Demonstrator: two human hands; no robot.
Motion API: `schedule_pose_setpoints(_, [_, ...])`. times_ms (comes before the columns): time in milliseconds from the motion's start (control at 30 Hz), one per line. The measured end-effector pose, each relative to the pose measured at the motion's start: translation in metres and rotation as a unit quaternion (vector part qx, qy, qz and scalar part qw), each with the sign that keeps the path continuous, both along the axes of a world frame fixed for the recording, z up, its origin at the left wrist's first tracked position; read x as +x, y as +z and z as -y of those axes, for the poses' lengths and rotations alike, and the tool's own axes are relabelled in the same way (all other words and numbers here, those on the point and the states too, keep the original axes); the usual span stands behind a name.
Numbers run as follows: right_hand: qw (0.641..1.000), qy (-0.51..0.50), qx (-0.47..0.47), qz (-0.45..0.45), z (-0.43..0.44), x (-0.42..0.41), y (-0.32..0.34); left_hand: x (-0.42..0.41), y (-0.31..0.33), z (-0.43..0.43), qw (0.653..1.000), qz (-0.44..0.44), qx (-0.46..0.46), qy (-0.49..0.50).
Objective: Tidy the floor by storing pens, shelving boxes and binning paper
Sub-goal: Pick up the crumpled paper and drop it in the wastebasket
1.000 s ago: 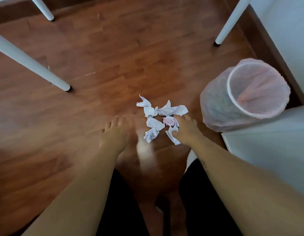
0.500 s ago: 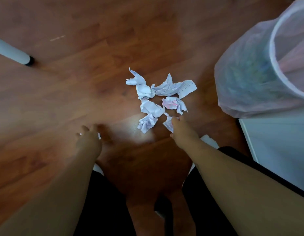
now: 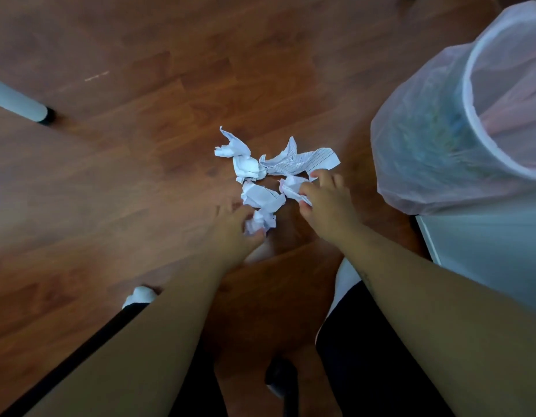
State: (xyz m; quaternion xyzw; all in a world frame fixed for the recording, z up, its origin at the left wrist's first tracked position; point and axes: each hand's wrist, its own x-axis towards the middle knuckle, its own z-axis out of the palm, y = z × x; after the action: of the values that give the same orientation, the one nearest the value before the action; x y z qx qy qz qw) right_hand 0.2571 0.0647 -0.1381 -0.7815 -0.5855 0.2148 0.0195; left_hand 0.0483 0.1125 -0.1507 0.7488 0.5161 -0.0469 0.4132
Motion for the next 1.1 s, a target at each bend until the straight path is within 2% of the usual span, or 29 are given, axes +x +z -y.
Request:
schedule_pose_setpoints(67, [0.997, 0.009, -0.066, -0.047, -0.002, 0.006, -0.013, 0.01, -0.013, 0.007, 0.998, -0.04, -0.011, -0.038])
schedule_pose_setpoints(167, [0.994, 0.001, -0.079, -0.079, 0.001, 0.001, -0.027, 0.02, -0.023, 0.018, 0.997, -0.074, -0.017, 0.01])
schedule_pose_setpoints(267, [0.995, -0.014, -0.068, -0.075, 0.0, -0.003, -0.032, 0.024, -0.028, 0.024, 0.997, -0.069, -0.021, 0.04])
schedule_pose_setpoints(367, [0.995, -0.011, -0.084, -0.046, -0.003, -0.003, -0.028, 0.018, -0.035, 0.027, 0.998, -0.061, -0.027, -0.004])
schedule_pose_setpoints(500, [0.992, -0.015, -0.102, -0.069, -0.001, 0.005, -0.011, 0.007, -0.024, 0.026, 0.999, -0.048, -0.023, 0.005])
schedule_pose_setpoints(733, [0.994, -0.051, -0.019, -0.095, 0.004, 0.021, 0.079, 0.019, 0.054, 0.014, 0.998, 0.039, 0.043, -0.03])
schedule_pose_setpoints(833, [0.986, -0.1, 0.058, -0.116, 0.004, 0.037, 0.137, 0.052, 0.104, -0.002, 0.992, 0.099, 0.074, -0.02])
schedule_pose_setpoints(933, [0.957, -0.201, 0.152, -0.141, 0.008, 0.056, 0.185, 0.091, 0.147, -0.019, 0.987, 0.118, 0.104, -0.036])
schedule_pose_setpoints(1000, [0.921, -0.292, 0.208, -0.151, 0.016, 0.073, 0.208, 0.122, 0.177, -0.029, 0.982, 0.138, 0.116, -0.062])
schedule_pose_setpoints(1100, [0.865, -0.413, 0.241, -0.152, 0.033, 0.101, 0.222, 0.177, 0.217, -0.035, 0.967, 0.19, 0.133, -0.102])
